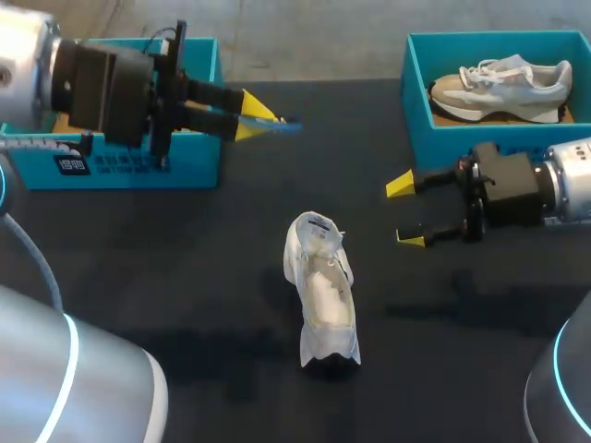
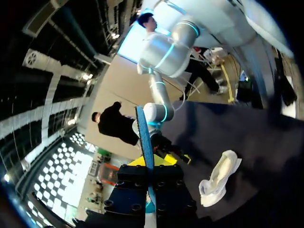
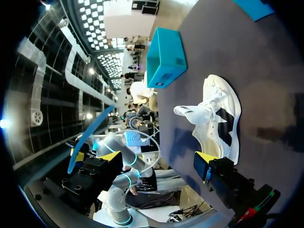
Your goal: Take the shoe out of the shoebox, open the shoe tongue, remove and reinsert the insole, then place the shoe into the shoebox
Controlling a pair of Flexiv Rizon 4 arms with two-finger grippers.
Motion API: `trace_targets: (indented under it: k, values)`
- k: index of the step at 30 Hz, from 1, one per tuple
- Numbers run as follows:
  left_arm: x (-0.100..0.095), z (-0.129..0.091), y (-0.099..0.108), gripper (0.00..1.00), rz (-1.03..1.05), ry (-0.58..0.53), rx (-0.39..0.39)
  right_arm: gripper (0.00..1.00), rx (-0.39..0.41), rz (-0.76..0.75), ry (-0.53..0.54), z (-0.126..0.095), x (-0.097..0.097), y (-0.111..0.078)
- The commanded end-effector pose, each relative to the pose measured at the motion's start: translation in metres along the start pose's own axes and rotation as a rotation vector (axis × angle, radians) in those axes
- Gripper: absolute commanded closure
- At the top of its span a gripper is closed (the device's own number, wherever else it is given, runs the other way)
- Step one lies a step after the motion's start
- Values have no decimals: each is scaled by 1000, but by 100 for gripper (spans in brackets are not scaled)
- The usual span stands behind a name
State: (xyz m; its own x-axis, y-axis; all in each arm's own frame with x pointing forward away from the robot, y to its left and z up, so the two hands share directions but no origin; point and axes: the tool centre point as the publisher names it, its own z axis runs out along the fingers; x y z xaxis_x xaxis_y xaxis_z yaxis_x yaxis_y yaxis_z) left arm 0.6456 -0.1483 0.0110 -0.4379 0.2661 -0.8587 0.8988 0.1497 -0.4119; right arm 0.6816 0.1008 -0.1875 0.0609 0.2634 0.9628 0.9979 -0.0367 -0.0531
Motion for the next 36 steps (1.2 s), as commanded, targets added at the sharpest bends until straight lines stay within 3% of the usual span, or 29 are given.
trace_targets:
  k: [1,16,25,36]
  values:
    - [34,8,2,100,503,-54,-91,0,-2,1,-3,1,0,0]
    - [34,8,2,100,503,-54,-91,0,-2,1,-3,1,0,0]
    - [66,11,18,100,677,-200,-127,0,-2,1,-3,1,0,0]
    - [90,39,46,100,755,-218,-123,0,-2,1,-3,1,0,0]
